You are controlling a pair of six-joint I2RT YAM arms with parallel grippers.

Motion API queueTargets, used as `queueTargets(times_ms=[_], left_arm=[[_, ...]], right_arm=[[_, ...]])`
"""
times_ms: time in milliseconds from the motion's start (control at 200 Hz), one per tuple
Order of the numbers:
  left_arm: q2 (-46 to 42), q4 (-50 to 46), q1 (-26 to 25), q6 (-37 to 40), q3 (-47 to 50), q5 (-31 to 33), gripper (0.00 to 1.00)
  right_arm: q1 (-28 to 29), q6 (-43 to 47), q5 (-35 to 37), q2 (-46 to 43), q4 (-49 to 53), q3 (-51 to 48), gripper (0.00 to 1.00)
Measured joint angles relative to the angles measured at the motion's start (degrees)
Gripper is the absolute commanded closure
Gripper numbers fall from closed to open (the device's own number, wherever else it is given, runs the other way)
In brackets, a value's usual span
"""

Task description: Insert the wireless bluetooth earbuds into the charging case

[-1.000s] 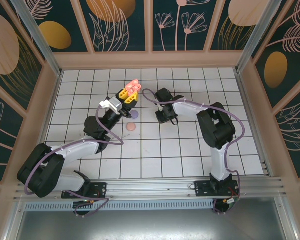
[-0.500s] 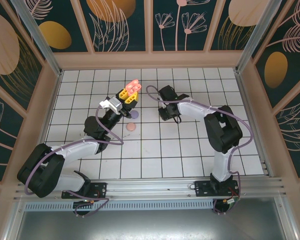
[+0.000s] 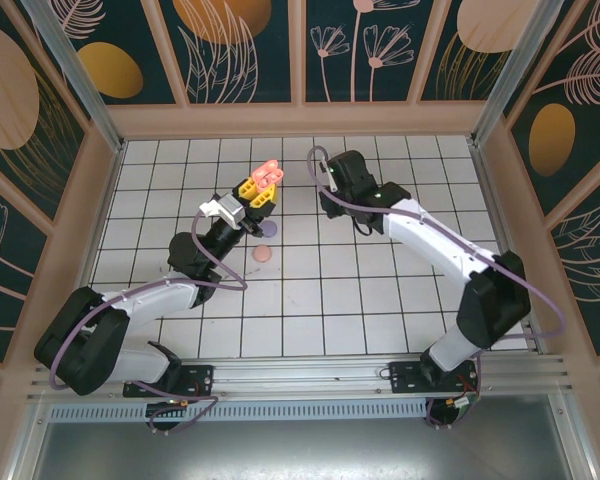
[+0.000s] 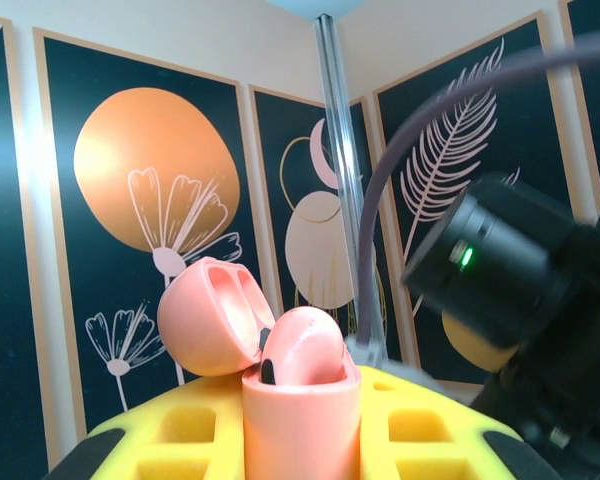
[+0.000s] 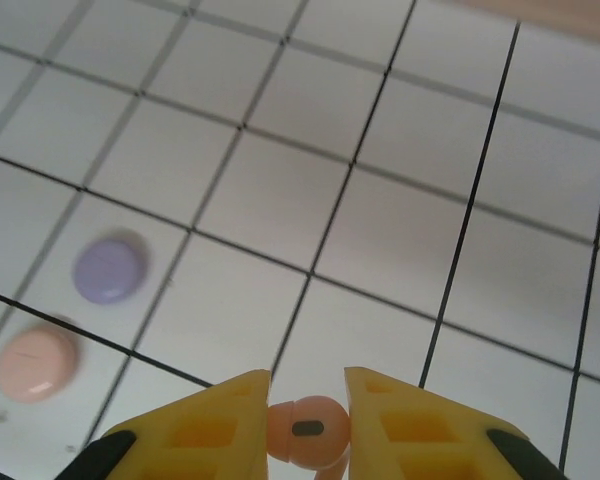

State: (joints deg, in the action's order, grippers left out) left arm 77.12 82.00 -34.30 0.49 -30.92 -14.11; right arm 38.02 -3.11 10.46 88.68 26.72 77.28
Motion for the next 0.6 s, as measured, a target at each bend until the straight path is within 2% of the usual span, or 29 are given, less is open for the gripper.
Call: queueTargets(times_ms=[320, 596], left_arm=[[0.4, -0.5, 0.0, 1.7, -0.2, -3.5, 1.0], [1.4, -1.9, 0.0, 2.1, -1.4, -5.5, 1.0]], right_arm=[[7.9, 1.7, 7.5, -10.7, -6.0, 3.0, 0.76], [11.7, 3.2, 8.9, -15.7, -11.7, 5.2, 0.75]])
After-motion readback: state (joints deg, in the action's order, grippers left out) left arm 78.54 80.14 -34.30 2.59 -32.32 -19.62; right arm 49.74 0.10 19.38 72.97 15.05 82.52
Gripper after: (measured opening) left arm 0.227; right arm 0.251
